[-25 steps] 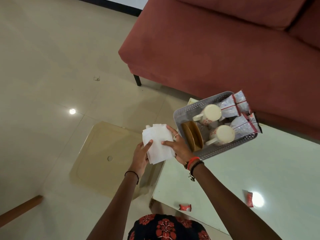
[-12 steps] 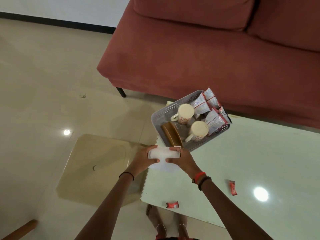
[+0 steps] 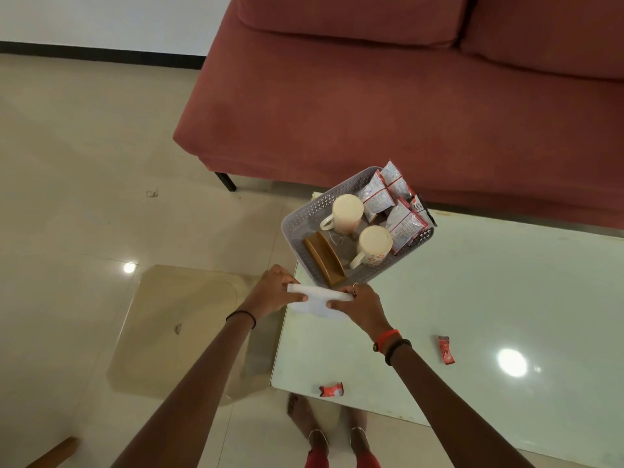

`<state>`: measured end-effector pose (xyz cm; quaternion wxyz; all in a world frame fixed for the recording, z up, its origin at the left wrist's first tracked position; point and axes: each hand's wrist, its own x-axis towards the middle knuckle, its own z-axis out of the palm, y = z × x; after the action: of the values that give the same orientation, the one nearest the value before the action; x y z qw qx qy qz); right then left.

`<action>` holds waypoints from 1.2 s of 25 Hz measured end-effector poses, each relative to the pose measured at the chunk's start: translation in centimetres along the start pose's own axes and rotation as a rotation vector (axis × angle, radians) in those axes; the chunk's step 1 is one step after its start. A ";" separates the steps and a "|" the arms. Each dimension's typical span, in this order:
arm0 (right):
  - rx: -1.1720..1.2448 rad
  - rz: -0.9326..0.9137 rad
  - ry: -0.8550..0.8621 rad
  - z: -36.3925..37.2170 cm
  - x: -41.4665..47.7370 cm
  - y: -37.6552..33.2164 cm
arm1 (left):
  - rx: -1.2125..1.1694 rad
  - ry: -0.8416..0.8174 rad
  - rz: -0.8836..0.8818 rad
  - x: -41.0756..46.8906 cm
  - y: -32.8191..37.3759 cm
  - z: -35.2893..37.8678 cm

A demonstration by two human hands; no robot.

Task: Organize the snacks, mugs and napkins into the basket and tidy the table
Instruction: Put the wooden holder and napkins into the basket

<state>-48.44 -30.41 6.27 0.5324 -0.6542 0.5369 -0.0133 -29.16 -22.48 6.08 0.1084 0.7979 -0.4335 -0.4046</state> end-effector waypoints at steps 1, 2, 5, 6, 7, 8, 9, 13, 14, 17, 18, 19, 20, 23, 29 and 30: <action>0.028 0.002 0.010 -0.2 0.1 0.1 | -0.026 -0.011 -0.012 0.4 -0.1 -0.3; 0.063 0.010 0.003 -0.5 0.2 0.0 | -0.083 -0.025 -0.034 0.7 -0.1 -0.7; 0.226 0.085 -0.103 -1.1 0.5 0.1 | -0.275 -0.089 -0.074 1.1 0.6 -1.6; 0.332 0.118 -0.144 -1.2 0.6 0.2 | -0.306 -0.104 -0.080 1.2 0.9 -1.8; 0.449 0.152 -0.178 -1.2 0.7 0.4 | -0.329 -0.110 -0.089 1.4 1.2 -2.0; 0.550 0.178 -0.205 -1.2 0.8 0.5 | -0.353 -0.113 -0.097 1.6 1.5 -2.1; 0.629 0.196 -0.223 -1.2 0.9 0.7 | -0.370 -0.113 -0.101 2.0 1.6 -2.2; 0.890 0.272 -0.176 -1.0 1.4 0.6 | -0.451 -0.077 -0.145 3.5 2.1 -2.6; 0.945 0.285 -0.145 -0.9 1.6 0.6 | -0.480 -0.063 -0.167 4.0 2.2 -2.7; 1.053 0.331 -0.098 -0.6 2.8 0.8 | -0.563 -0.063 -0.231 5.4 2.4 -3.0; 1.075 0.349 -0.103 -0.5 3.2 0.8 | -0.587 -0.066 -0.239 6.0 2.4 -3.1; 1.099 0.370 -0.113 -0.4 3.6 0.7 | -0.594 -0.061 -0.238 6.6 2.3 -3.2; 1.123 0.395 -0.122 -0.3 3.9 0.6 | -0.587 -0.050 -0.232 7.2 2.3 -3.3; 1.172 0.476 -0.107 0.0 5.2 0.5 | -0.535 0.000 -0.218 9.1 2.5 -3.3; 1.173 0.706 -0.068 1.3 8.5 0.9 | -0.453 0.091 -0.226 12.7 2.1 -2.3; 1.175 0.722 -0.065 1.4 8.9 0.9 | -0.452 0.103 -0.231 13.2 2.0 -2.1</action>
<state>-44.42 -35.71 0.11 0.7856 -0.0377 0.6087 -0.1044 -24.92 -34.37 1.23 0.2589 0.8171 -0.2318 -0.4600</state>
